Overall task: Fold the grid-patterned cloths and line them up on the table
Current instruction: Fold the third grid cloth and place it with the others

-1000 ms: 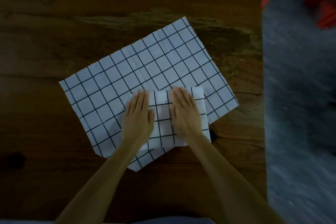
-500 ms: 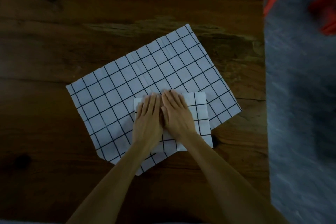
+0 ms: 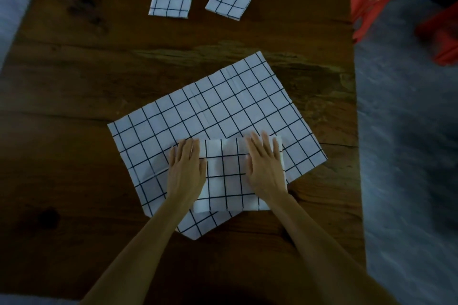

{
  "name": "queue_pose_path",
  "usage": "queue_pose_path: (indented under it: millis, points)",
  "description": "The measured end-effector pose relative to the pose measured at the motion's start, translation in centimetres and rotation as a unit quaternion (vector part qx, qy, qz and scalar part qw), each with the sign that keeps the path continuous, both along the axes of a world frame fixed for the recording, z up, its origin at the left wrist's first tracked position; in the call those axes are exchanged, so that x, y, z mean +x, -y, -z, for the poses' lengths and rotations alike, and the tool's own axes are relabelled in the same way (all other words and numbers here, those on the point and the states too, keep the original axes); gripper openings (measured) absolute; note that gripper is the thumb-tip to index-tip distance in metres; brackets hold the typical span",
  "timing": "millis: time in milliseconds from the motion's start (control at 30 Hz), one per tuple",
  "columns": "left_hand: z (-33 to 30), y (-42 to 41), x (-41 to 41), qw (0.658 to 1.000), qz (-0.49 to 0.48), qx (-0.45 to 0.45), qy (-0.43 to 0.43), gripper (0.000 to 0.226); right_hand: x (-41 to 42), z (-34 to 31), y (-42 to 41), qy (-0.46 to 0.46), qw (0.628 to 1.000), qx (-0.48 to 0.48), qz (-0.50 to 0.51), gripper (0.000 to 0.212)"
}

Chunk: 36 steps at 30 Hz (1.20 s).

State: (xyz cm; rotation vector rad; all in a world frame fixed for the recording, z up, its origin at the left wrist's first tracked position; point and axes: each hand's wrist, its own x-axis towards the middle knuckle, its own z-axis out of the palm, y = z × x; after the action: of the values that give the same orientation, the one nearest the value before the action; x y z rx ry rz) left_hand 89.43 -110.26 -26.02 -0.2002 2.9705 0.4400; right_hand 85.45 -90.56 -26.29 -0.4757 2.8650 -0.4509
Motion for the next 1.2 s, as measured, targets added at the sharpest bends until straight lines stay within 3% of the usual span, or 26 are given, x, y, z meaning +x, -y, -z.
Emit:
queue_pose_path:
  millis: [167, 333, 600, 733, 933, 1100, 1200]
  points:
    - [-0.5, -0.3, -1.3, 0.998, -0.042, 0.041, -0.006, 0.053, -2.1, -0.6, 1.9, 0.027, 0.999, -0.036, -0.014, 0.054]
    - [-0.3, -0.5, -1.8, 0.997, -0.045, 0.056, -0.015, 0.033, -2.5, -0.7, 1.8, 0.027, 0.999, -0.035, 0.008, 0.052]
    - [-1.2, -1.0, -2.8, 0.975, -0.034, 0.208, -0.067, 0.026, -2.1, -0.9, 1.3, 0.014, 1.0, -0.015, 0.023, 0.042]
    - [-3.3, -0.6, -3.3, 0.953, -0.055, 0.277, -0.104, 0.027, -3.1, -3.2, 1.3, 0.128, 0.986, -0.088, 0.058, 0.025]
    - [-7.7, -0.1, -3.7, 0.941, -0.07, 0.293, -0.155, 0.029, -2.5, -8.5, 1.8, 0.209, 0.968, -0.14, 0.027, 0.024]
    - [-11.4, -0.2, -2.8, 0.949, -0.077, 0.253, -0.169, 0.047, 0.0, -13.8, 2.9, 0.179, 0.972, -0.149, 0.036, 0.032]
    - [-14.3, -0.1, -2.0, 0.951, -0.03, 0.224, -0.212, 0.055, 1.5, -16.9, 3.1, 0.149, 0.975, -0.157, 0.052, 0.028]
